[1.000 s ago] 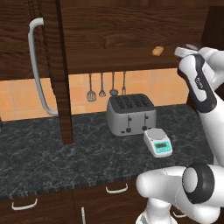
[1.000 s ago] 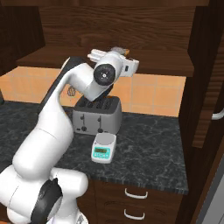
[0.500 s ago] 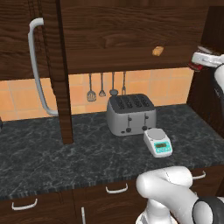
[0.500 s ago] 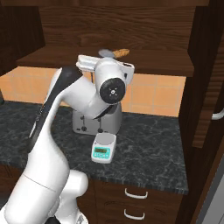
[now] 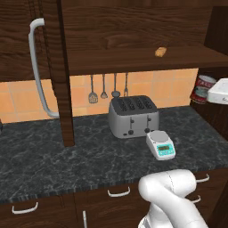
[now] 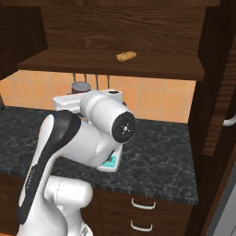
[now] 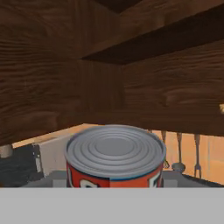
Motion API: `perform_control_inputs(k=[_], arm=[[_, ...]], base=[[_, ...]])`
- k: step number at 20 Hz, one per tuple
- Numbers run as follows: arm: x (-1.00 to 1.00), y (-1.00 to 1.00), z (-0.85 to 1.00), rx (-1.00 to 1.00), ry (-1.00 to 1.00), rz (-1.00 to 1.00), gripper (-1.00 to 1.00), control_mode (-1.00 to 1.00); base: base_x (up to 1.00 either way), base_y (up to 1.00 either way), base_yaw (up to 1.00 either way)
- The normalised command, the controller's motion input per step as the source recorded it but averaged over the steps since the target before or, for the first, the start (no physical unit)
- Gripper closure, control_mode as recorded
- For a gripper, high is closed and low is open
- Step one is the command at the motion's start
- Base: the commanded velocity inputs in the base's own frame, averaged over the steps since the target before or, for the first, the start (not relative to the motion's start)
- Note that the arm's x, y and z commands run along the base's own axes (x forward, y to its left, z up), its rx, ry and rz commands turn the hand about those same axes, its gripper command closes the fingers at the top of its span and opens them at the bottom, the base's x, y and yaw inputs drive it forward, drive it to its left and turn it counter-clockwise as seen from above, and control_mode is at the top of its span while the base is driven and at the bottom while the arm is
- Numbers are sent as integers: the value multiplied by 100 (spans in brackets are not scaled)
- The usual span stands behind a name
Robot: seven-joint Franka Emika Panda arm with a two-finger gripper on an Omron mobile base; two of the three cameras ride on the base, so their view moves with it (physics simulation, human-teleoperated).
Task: Pick the canned food and place it on the digital scale for weighing, and close the cabinet.
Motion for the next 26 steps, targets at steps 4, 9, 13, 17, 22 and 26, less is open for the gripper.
perform_control_inputs(k=[4, 9, 13, 17, 22, 26], arm=[[-29, 38, -98, -8, 0, 42, 100, -100], [5, 29, -82, -9, 0, 10, 100, -100], [72, -3, -86, -7, 1, 0, 100, -100], [92, -31, -71, -3, 7, 0, 100, -100], [92, -20, -34, -1, 15, 8, 100, -100], [53, -57, -29, 0, 1, 21, 100, -100]], base=[[0, 0, 0], [0, 0, 0], [0, 0, 0], [0, 0, 0], [0, 0, 0], [0, 0, 0]])
